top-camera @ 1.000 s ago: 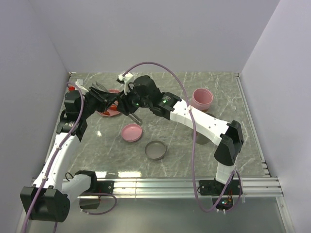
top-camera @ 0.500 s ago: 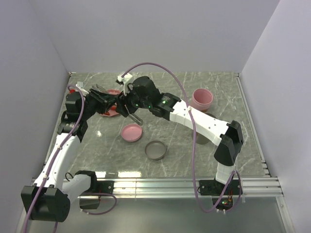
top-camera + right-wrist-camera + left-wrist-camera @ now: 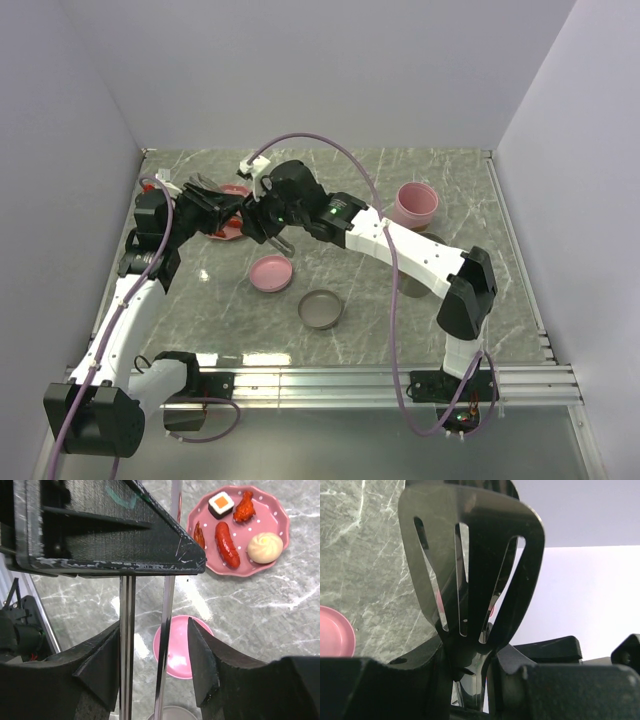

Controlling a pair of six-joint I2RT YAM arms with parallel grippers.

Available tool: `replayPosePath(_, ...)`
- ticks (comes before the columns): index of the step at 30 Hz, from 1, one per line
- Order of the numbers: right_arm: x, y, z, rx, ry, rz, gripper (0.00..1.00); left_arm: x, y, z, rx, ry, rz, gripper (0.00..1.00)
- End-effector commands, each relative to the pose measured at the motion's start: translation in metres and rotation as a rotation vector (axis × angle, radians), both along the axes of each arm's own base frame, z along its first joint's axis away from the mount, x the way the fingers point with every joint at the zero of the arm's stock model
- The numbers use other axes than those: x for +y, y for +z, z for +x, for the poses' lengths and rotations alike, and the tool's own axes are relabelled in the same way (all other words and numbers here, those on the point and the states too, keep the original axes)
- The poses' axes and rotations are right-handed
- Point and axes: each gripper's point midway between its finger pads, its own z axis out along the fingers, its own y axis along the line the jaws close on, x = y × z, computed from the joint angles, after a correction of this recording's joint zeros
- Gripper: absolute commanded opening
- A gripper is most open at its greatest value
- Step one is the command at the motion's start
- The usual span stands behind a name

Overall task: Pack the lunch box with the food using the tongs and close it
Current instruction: Pass the clamp from the left arm to the right, then move the plate

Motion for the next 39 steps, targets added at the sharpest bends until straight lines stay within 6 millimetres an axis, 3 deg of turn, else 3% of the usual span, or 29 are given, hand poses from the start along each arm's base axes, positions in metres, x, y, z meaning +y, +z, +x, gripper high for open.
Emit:
replayPosePath(1,0.004,0.017,0.002,-0.046,0.004,0.026,0.57,-0.002,0.015,0.001,-0.042,-0.002,-0.049,0.12)
replayPosePath(7,0.007,0.024,0.002,-0.056,0.007,0.046,0.50,-0.003,0.012,-0.001,-0.031,-0.010,-0.053,0.13)
replayPosePath(11,0.006,0.026,0.000,-0.054,0.015,0.052,0.45,-0.002,0.011,-0.002,-0.035,-0.012,-0.039,0.45)
replayPosePath(14,0.002,0.022,0.004,-0.051,0.003,0.045,0.41,0.001,0.011,-0.002,-0.055,-0.011,0.004,0.63)
replayPosePath(21,-0.012,0.004,0.024,-0.003,-0.038,0.022,0.39,0.019,0.036,-0.007,-0.156,0.006,0.157,0.77)
replayPosePath(23,-0.019,-0.002,0.033,0.003,-0.060,0.011,0.39,0.023,0.034,-0.011,-0.155,-0.001,0.201,0.78)
replayPosePath(27,-0.029,-0.006,0.046,0.015,-0.092,0.006,0.40,0.052,0.027,-0.015,-0.139,0.028,0.379,0.87)
replayPosePath(31,-0.040,-0.008,0.054,0.001,-0.109,-0.013,0.43,0.076,0.020,-0.016,-0.164,-0.006,0.497,0.87)
replayPosePath(32,-0.042,-0.010,0.053,0.003,-0.110,-0.022,0.44,0.092,0.022,-0.010,-0.190,0.010,0.556,0.86)
replayPosePath(34,-0.046,-0.012,0.053,0.000,-0.112,-0.038,0.47,0.103,0.023,-0.002,-0.210,0.003,0.608,0.84)
replayPosePath(39,-0.055,-0.014,0.048,0.006,-0.105,-0.059,0.51,0.126,-0.004,0.042,-0.149,-0.130,0.745,0.69)
